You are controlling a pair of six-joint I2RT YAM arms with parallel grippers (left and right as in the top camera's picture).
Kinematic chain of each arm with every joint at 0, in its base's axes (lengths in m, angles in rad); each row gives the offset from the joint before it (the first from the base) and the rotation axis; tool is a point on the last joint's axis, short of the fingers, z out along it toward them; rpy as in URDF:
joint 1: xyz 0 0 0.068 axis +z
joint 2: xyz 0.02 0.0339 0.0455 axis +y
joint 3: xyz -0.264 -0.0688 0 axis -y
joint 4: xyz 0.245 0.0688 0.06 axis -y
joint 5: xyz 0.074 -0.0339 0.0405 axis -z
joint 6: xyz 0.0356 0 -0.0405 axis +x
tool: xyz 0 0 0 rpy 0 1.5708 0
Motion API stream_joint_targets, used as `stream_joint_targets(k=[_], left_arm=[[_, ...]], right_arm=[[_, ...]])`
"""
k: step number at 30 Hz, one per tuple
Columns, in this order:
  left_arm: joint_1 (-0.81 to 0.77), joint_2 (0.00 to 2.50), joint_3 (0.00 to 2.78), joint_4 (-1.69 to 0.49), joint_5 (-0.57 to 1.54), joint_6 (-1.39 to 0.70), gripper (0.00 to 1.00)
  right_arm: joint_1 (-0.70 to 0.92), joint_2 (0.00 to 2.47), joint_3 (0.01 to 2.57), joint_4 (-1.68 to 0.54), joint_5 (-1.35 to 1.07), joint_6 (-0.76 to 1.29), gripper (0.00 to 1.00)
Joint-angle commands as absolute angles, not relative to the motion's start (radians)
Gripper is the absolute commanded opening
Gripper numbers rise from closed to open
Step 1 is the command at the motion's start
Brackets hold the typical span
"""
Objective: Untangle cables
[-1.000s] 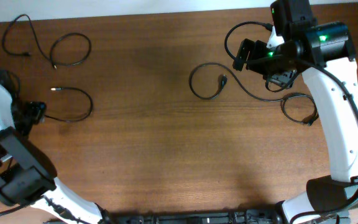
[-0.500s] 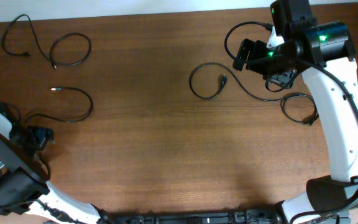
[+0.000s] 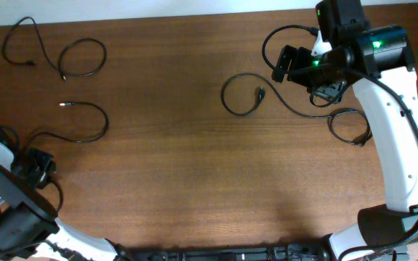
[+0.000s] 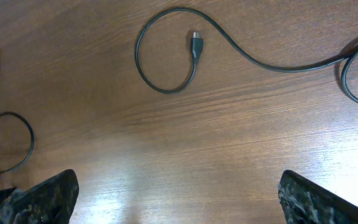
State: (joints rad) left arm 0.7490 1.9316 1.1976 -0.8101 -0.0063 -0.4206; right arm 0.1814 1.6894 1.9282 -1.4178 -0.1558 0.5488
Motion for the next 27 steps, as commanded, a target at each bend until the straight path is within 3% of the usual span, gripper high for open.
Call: stream_joint_targets(k=[1,6,11,15,18,19,20,21,23,24,27], left_arm=[[0.758,1.981,1.148,-0.747,0.057,-0.417,0.23],[0.758,1.981,1.158,-0.632,0.179,-0.418,0.00],[0.758,1.978,1.337,-0.625,0.383,-0.517,0.00],[0.767,1.978,1.400,-0.597,0.389,-0.742,0.03],[0.807,1.978,1.400,-0.567,0.377,-0.773,0.04],[0.830,1.978,1.400,-0.557,0.377,-0.773,0.24],[0.839,1.978,1.400,-0.557,0.377,-0.772,0.28],[0.855,1.978,1.400,-0.556,0.378,-0.770,0.41],[0.867,1.977,1.403,-0.523,0.379,-0.708,0.76],[0.867,1.976,1.414,-0.524,0.379,-0.635,0.99],[0.866,1.944,1.475,-0.585,0.398,-0.543,0.99]], right_arm=[[0.183,1.691,1.928,-1.418,-0.143,0.550,0.99],[0.183,1.691,1.928,-1.418,-0.143,0.550,0.99],[0.183,1.691,1.928,-1.418,-0.143,0.550,0.99],[0.183,1.691,1.928,-1.418,-0.143,0.550,1.00],[0.183,1.691,1.928,-1.418,-0.143,0.550,0.99],[0.183,1.691,1.928,-1.418,-0.143,0.550,0.99],[0.183,1.691,1.928,-1.418,-0.143,0.550,0.99],[0.183,1.691,1.928,-1.418,-0.143,0.550,0.99],[0.183,1.691,1.928,-1.418,-0.143,0.550,0.99],[0.183,1.691,1.928,-1.418,-0.143,0.550,0.99],[0.183,1.691,1.928,-1.418,-0.143,0.550,0.99]])
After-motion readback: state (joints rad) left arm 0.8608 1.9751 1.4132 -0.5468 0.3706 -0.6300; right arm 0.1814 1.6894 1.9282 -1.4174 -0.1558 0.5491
